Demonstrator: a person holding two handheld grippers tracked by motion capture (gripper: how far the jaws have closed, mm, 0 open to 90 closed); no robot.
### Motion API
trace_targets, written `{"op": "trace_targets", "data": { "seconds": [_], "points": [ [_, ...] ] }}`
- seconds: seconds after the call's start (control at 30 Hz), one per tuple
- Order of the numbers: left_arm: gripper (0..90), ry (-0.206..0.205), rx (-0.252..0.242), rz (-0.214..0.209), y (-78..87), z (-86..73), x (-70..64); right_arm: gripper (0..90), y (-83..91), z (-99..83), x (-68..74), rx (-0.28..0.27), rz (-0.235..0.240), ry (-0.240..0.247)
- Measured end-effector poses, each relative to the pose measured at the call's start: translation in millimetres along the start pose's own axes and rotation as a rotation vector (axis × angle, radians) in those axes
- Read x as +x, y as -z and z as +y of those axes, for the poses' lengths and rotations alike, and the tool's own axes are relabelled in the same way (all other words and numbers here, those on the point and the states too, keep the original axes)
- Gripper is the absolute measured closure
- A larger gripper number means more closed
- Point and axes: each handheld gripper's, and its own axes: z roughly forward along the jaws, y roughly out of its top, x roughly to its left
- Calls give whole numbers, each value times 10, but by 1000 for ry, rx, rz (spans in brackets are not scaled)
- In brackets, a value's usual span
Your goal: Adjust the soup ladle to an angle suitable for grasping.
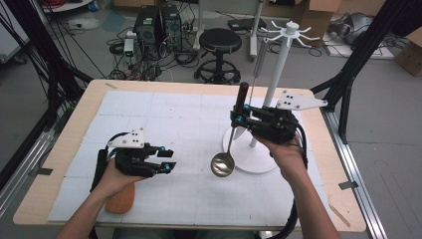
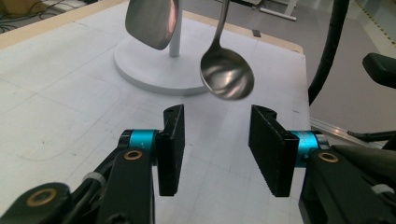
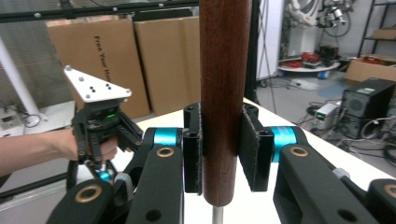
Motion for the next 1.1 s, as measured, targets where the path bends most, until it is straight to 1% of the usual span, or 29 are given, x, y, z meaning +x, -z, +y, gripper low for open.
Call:
{"op": "trace_targets", "data": {
  "seconds": [0.1,0.23,0.3,0.53,0.6,0.67,0.9,1.0,1.1],
  "points": [
    [535,2,-4,8,64,-18,13,732,40,68,-31,1,-25,10],
    [519,10,-18,12,142,-42,22,732,64,161,-70,3,-47,4],
    [519,7,-20,14,171,-56,22,732,66,208,-86,4,-57,3],
    [502,7,-20,31,244,-93,26,732,69,378,-113,1,-87,9],
    [489,13,-20,39,261,-109,27,732,76,428,-123,9,-98,5],
    [474,14,-16,35,273,-118,35,732,84,482,-134,8,-108,5],
    [426,20,1,54,271,-162,51,732,123,653,-156,3,-155,1],
    [414,27,-1,59,274,-174,59,732,142,720,-170,-5,-174,2],
    [405,28,-3,61,281,-175,63,732,148,776,-193,-12,-184,-8]
  ]
}}
